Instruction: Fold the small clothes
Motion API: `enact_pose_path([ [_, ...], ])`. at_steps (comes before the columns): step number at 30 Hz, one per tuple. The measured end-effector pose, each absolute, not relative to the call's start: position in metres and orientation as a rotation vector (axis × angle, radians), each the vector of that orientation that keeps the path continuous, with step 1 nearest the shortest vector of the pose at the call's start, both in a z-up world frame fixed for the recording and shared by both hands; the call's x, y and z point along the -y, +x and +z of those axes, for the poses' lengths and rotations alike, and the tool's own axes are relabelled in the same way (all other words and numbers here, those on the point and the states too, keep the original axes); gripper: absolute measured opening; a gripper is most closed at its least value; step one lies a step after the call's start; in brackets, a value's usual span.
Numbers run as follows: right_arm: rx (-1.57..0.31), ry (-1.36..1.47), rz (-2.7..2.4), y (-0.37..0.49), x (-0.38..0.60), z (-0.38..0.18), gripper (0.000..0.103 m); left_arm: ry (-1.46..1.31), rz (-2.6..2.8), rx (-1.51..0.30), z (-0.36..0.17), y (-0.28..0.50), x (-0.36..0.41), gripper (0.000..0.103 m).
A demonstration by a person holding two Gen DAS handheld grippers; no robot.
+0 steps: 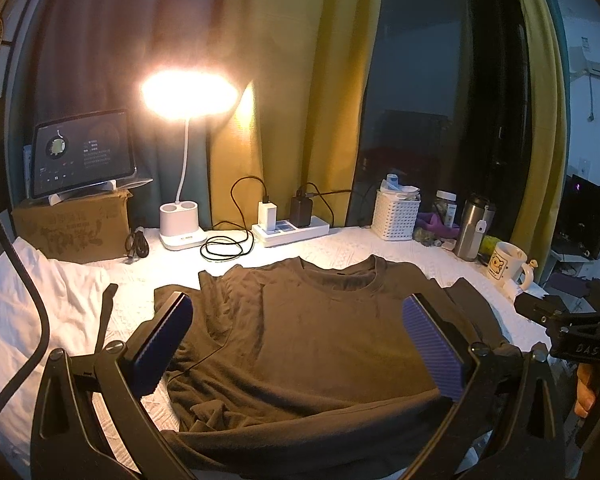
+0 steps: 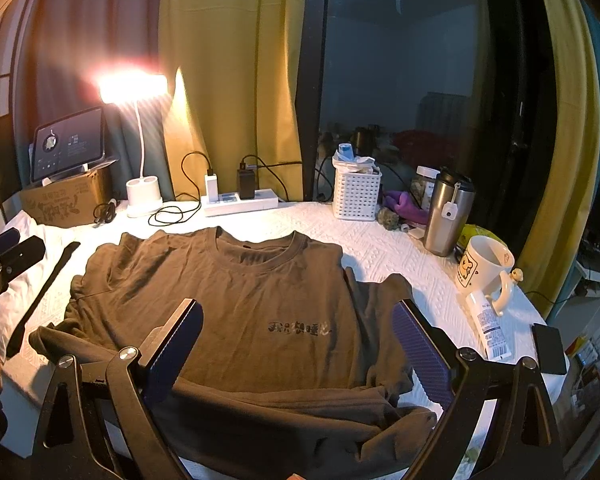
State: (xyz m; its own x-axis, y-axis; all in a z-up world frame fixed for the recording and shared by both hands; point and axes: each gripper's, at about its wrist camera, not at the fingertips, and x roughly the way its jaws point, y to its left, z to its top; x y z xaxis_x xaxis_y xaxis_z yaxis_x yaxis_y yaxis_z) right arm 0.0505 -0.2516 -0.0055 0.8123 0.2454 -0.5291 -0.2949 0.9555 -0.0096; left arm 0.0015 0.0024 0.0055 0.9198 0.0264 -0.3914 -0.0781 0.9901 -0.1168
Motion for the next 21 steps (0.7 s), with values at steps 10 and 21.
enact_pose_path([
  [10, -0.552, -0.092, 0.288, 0.0509, 0.2520, -0.0058, 0.096, -0.127, 0.053, -0.394, 0.0081, 0.0022, 0.0010, 0.103],
  [21, -0.552, -0.092, 0.289, 0.0510, 0.2521, -0.0059, 0.096, -0.125, 0.053, -0.387, 0.0093, 0.0015, 0.0008, 0.103],
])
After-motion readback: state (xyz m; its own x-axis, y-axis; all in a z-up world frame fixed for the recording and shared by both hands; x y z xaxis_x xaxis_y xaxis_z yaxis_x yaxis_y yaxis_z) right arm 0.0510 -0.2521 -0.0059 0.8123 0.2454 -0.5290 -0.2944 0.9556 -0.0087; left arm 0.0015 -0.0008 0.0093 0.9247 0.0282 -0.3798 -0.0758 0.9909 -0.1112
